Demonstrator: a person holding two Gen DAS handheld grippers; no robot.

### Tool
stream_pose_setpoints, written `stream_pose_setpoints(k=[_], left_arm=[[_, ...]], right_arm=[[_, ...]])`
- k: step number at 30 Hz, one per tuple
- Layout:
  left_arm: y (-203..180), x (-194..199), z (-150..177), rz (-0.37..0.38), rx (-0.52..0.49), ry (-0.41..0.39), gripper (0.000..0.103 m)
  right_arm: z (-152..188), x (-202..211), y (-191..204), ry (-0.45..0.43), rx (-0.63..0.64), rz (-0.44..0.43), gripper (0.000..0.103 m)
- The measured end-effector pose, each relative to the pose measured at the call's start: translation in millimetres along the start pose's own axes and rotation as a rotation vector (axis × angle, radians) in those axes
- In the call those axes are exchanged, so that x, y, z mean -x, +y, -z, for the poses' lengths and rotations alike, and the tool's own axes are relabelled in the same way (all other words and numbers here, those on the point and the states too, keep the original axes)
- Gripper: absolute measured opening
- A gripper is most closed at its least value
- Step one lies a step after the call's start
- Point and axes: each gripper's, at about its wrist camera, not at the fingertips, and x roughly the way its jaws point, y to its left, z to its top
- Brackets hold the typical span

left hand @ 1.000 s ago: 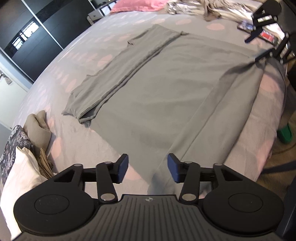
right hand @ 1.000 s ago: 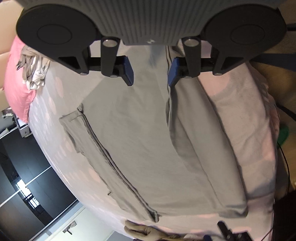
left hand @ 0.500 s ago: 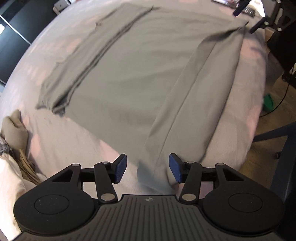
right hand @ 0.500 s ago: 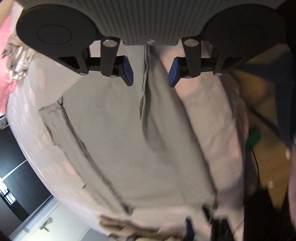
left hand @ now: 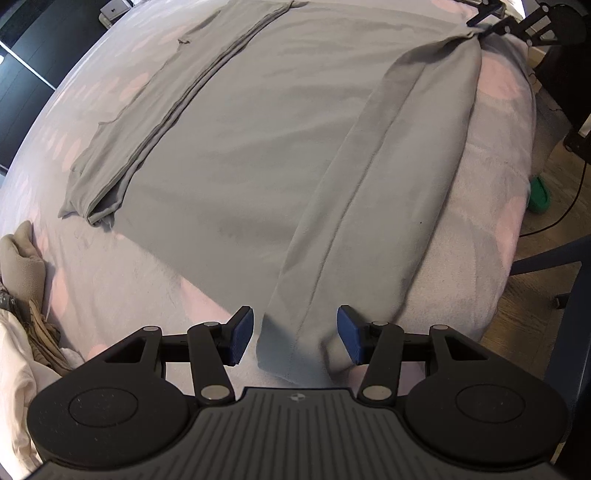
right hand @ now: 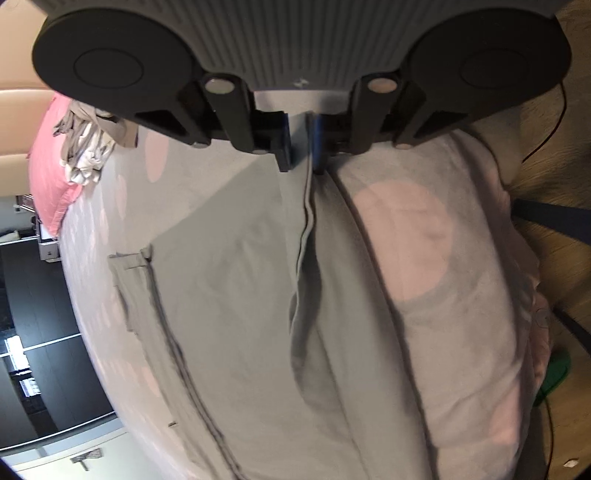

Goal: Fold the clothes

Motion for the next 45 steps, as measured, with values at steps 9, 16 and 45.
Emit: stream_pose_setpoints(k=[9,16,45], left_arm=[[5.9,-7.3,4.1,-0.002,0.056,0.016,0.048],[29.4,-12.5,3.7,0.053,0.2,0.045,0.046],[0.9,-12.2,-7.7,0.047,0.173,0.093,0.009]], right_arm=[[-2.3,-3.2,-13.1,0.017,-0.057,0.036,0.008],[-0.6,-6.7,-18.3,0.033,-0.082,0.066,0.008],[0.1,-31.3,-21.4,0.061,-0.121,0.03,0.033]])
